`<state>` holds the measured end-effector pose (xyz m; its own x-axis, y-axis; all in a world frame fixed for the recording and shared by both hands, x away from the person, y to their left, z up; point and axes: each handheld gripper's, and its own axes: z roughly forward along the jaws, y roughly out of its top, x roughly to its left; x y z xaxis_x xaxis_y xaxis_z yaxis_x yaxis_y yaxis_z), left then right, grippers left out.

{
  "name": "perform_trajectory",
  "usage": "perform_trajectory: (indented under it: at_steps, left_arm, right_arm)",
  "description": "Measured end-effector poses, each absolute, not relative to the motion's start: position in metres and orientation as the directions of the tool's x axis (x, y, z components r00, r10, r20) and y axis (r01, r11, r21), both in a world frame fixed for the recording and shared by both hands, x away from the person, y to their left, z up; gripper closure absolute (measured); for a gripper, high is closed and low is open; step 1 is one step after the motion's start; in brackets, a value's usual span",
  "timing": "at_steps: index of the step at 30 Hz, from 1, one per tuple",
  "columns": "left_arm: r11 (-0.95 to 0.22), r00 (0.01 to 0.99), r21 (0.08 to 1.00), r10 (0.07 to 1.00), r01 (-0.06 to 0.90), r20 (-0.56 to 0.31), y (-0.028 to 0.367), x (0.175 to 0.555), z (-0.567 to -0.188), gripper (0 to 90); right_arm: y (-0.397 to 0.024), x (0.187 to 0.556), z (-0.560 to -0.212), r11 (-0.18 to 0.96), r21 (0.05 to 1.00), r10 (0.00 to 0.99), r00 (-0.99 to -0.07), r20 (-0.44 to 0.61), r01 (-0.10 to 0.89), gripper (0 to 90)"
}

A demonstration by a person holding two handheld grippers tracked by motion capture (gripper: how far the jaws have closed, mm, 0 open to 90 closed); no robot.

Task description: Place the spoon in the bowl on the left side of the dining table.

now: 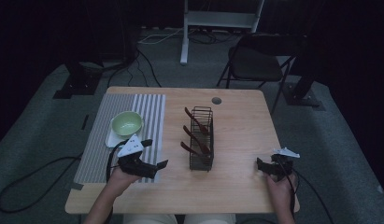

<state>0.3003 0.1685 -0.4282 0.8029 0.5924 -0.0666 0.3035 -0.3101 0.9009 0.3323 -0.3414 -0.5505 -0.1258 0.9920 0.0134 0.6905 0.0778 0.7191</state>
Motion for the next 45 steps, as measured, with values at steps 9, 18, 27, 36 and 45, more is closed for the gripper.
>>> perform_trajectory:
  at_steps: [9,18,27,36,45]
  left_arm:
    - [-0.318,0.827,0.904,0.559,0.286,-0.065,0.145,0.308,-0.425,4.0]
    - [-0.334,0.849,0.9,0.524,0.279,-0.069,0.125,0.316,-0.423,9.1]
    - [-0.319,0.871,0.91,0.485,0.266,-0.084,0.12,0.322,-0.428,45.8]
    - [-0.325,0.874,0.903,0.476,0.28,-0.1,0.112,0.329,-0.431,60.7]
    - [-0.347,0.893,0.902,0.442,0.257,-0.084,0.105,0.326,-0.434,75.6]
  right_arm:
    - [-0.341,0.332,-0.551,0.077,0.72,0.992,-0.126,0.014,0.69,11.7]
    - [-0.341,0.332,-0.551,0.077,0.72,0.992,-0.126,0.014,0.69,11.7]
    - [-0.341,0.332,-0.551,0.077,0.72,0.992,-0.126,0.014,0.69,11.7]
    - [-0.341,0.332,-0.551,0.077,0.72,0.992,-0.126,0.014,0.69,11.7]
    - [-0.341,0.332,-0.551,0.078,0.72,0.992,-0.127,0.015,0.69,11.9]
